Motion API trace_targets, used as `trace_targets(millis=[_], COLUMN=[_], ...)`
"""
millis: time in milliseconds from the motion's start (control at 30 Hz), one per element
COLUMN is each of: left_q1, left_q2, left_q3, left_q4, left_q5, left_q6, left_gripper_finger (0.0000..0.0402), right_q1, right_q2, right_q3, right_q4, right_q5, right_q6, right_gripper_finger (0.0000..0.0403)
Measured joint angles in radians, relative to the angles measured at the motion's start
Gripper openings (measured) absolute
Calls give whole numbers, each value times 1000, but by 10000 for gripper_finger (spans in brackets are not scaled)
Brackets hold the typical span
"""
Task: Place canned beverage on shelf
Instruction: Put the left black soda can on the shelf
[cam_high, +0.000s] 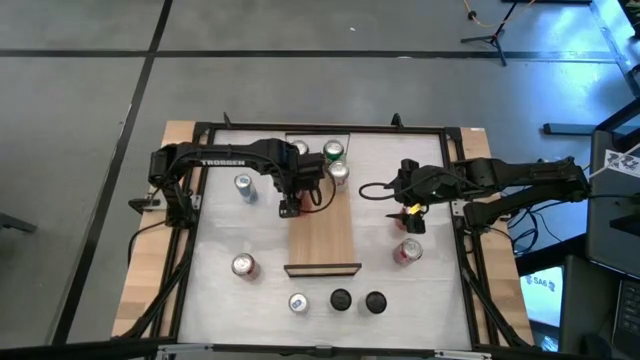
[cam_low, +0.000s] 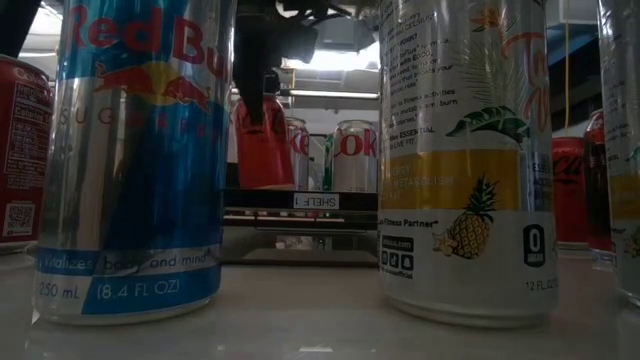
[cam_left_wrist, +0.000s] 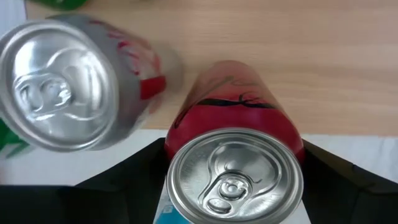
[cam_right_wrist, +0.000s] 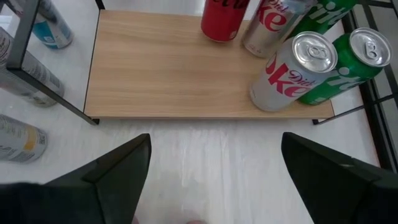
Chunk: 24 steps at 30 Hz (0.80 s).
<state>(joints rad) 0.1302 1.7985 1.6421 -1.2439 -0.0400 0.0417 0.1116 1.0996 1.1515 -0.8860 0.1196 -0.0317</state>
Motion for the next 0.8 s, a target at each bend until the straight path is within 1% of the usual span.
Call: trace_targets(millis=[167, 333, 400, 800], left_q1=[-15, -26, -27, -30], left_q2=[0, 0, 0, 0], left_q3=[0, 0, 0, 0], left_q4=[0, 3, 4, 7], left_q5=[-5, -76, -88, -89], left_q6=[109, 206, 230, 359], left_gripper_finger=[283, 283, 283, 283], right_q1=[0, 0, 0, 0], right_q2=[0, 0, 0, 0], right_q3=[0, 0, 0, 0], right_q4=[0, 0, 0, 1], right_q5=[0, 0, 0, 0], right_q6=[0, 0, 0, 0], right_gripper_finger=[356, 356, 356, 356])
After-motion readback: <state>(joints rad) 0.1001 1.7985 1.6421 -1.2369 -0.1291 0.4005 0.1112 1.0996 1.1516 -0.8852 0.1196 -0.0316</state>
